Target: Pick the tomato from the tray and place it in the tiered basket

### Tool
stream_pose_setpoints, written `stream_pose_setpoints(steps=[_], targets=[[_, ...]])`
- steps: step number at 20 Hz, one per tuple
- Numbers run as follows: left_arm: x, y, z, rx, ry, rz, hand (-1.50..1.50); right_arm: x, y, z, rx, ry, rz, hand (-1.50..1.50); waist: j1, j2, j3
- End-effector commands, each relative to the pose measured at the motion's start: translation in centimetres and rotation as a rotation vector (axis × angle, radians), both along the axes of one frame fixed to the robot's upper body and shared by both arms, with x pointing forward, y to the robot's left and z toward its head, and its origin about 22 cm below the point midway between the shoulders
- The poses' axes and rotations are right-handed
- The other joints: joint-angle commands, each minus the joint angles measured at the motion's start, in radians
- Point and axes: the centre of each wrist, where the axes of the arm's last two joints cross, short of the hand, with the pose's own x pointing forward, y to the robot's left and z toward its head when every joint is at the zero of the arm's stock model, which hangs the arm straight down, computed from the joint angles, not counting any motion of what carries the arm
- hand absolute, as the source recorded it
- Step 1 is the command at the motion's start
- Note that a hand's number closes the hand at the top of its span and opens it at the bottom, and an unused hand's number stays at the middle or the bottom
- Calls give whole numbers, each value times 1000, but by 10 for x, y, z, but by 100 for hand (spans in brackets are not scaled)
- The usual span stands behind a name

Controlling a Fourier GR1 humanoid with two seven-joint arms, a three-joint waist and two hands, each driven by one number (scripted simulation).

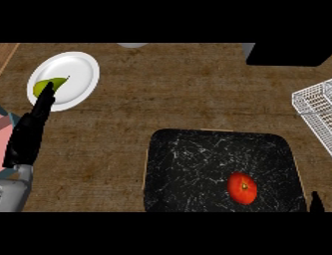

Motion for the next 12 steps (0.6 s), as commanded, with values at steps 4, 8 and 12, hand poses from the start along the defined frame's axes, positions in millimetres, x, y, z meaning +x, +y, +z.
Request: stream_pose_setpoints(steps=[4, 8, 12], targets=[[-8, 7, -2, -2, -2, -4, 0, 18, 1, -4, 90, 152, -135, -150, 8, -2, 1], [-3, 2, 1, 5, 5, 14, 0, 18, 4, -8, 115, 157, -134, -150, -9, -5, 2], [-7, 10, -7, 0, 5, 5, 0, 19, 7, -21, 115, 194, -138, -150, -9, -6, 1]])
